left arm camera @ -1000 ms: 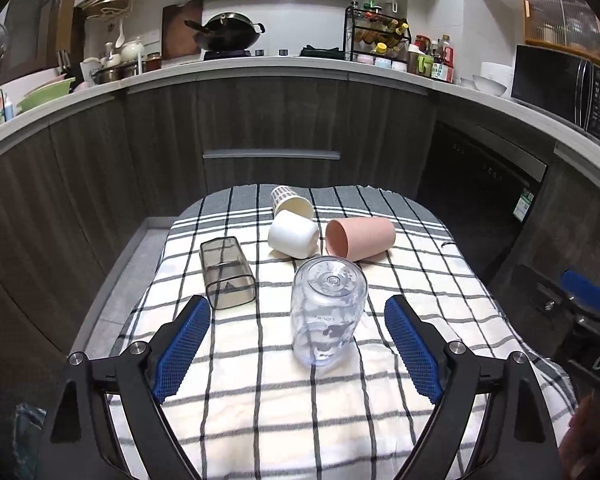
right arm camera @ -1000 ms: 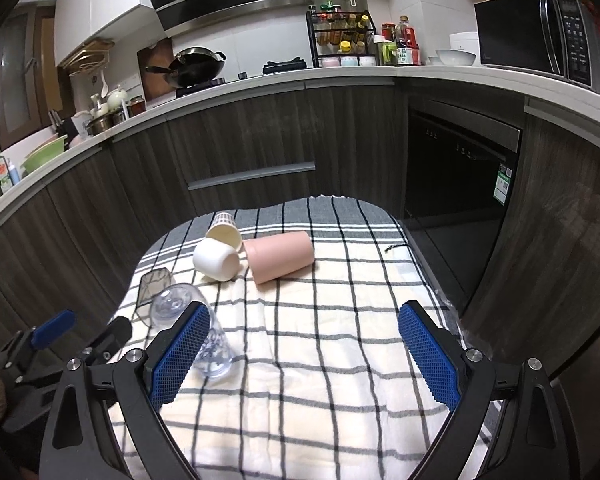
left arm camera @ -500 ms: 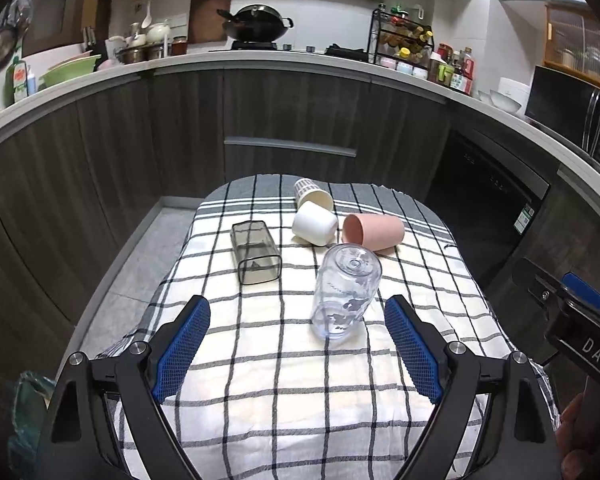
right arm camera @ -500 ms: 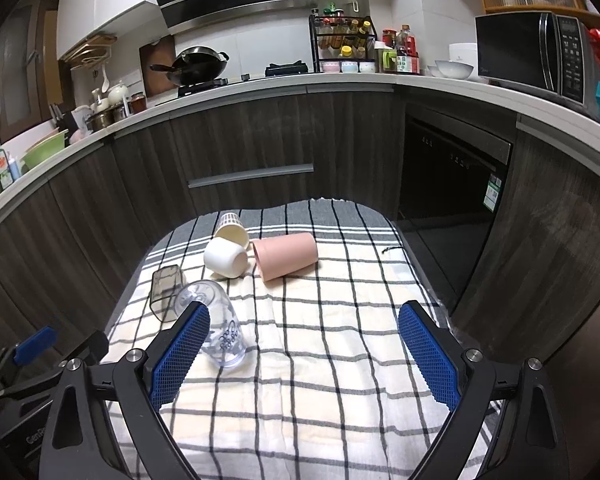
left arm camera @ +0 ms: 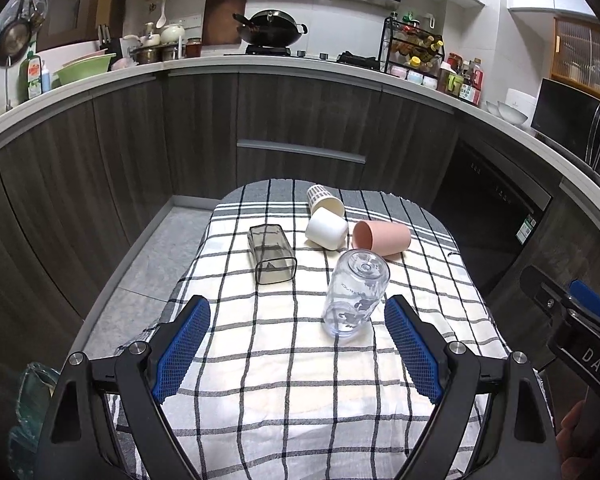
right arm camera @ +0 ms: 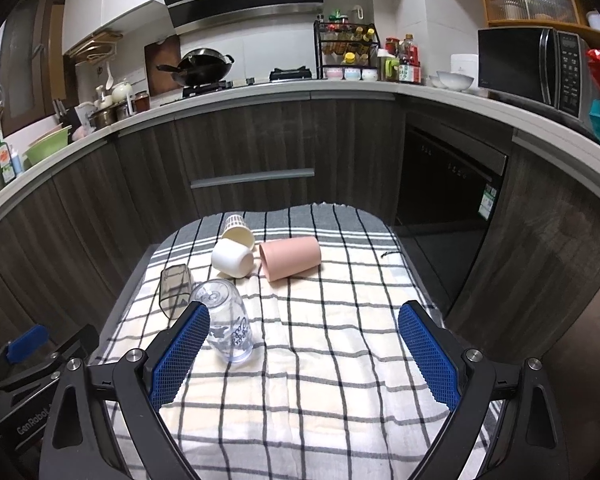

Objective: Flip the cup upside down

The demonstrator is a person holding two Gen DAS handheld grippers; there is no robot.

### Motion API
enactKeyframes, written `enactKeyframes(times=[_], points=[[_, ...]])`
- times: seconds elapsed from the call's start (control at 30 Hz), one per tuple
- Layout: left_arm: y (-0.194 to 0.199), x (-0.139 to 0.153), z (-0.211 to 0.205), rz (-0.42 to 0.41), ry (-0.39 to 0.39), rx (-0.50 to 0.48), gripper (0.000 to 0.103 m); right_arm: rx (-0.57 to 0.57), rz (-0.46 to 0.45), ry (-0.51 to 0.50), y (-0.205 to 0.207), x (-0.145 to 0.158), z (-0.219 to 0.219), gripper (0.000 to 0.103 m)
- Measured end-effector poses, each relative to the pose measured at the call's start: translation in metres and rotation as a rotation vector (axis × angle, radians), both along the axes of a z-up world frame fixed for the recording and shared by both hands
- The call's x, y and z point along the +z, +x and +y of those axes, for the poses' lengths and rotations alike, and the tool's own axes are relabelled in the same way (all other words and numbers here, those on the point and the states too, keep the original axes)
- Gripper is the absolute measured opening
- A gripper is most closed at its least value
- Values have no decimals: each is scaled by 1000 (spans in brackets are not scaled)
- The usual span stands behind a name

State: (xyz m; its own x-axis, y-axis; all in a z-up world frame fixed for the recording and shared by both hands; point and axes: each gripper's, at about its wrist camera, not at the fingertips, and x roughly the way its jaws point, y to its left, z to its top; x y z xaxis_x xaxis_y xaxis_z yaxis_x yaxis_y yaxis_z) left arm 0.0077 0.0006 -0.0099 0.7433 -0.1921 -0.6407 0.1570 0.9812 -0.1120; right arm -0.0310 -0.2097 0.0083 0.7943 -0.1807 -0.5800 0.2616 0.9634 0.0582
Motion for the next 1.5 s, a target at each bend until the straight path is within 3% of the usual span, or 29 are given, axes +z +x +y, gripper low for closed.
enactKeyframes(times=[1.5], points=[[-10, 1, -1, -19, 32, 6, 90, -10, -24, 0, -8, 6, 0, 96]])
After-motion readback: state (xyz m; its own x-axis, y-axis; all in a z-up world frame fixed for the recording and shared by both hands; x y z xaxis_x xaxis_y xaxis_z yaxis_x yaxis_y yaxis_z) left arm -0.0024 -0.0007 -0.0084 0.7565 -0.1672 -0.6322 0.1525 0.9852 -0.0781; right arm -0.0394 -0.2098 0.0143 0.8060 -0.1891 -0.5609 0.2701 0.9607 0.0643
